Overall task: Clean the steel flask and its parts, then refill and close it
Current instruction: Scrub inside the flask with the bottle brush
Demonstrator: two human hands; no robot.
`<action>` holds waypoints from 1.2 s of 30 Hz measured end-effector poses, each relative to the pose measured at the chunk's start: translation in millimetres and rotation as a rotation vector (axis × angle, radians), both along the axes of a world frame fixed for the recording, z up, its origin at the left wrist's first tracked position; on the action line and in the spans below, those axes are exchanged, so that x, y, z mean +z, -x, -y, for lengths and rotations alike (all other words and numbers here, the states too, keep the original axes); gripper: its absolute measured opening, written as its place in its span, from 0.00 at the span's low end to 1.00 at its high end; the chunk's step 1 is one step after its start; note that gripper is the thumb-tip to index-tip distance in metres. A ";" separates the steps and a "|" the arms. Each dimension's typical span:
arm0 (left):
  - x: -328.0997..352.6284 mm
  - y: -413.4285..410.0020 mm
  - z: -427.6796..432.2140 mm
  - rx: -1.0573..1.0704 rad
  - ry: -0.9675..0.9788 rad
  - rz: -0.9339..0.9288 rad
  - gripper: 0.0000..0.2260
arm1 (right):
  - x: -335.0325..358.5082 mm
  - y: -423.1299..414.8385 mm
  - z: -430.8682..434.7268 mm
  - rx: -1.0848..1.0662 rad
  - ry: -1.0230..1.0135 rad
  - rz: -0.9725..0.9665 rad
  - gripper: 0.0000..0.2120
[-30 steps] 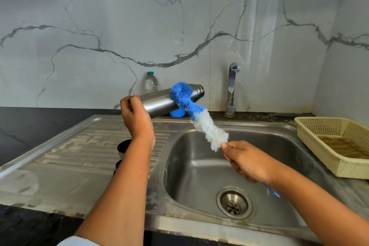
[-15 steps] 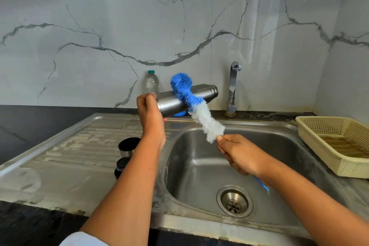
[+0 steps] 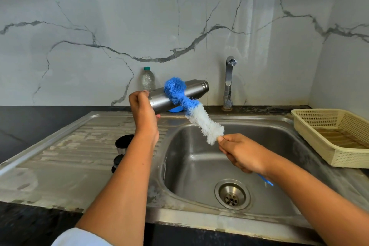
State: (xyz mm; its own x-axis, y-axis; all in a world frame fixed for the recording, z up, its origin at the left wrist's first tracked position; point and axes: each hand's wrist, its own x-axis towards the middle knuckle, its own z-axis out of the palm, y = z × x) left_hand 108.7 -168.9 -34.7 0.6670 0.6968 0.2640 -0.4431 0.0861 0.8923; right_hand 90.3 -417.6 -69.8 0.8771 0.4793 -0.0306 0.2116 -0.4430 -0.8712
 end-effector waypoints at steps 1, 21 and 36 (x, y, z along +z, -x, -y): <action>-0.3 -0.4 3.2 -0.019 -0.004 0.003 0.04 | 0.4 0.3 -0.2 -0.008 -0.008 -0.006 0.18; -3.9 -8.5 -1.3 -0.282 0.226 0.016 0.14 | 1.6 11.8 -8.9 0.080 0.002 -0.086 0.18; -5.0 -16.6 -8.4 -0.376 0.548 0.042 0.21 | -3.5 9.5 -24.0 0.086 -0.012 -0.091 0.18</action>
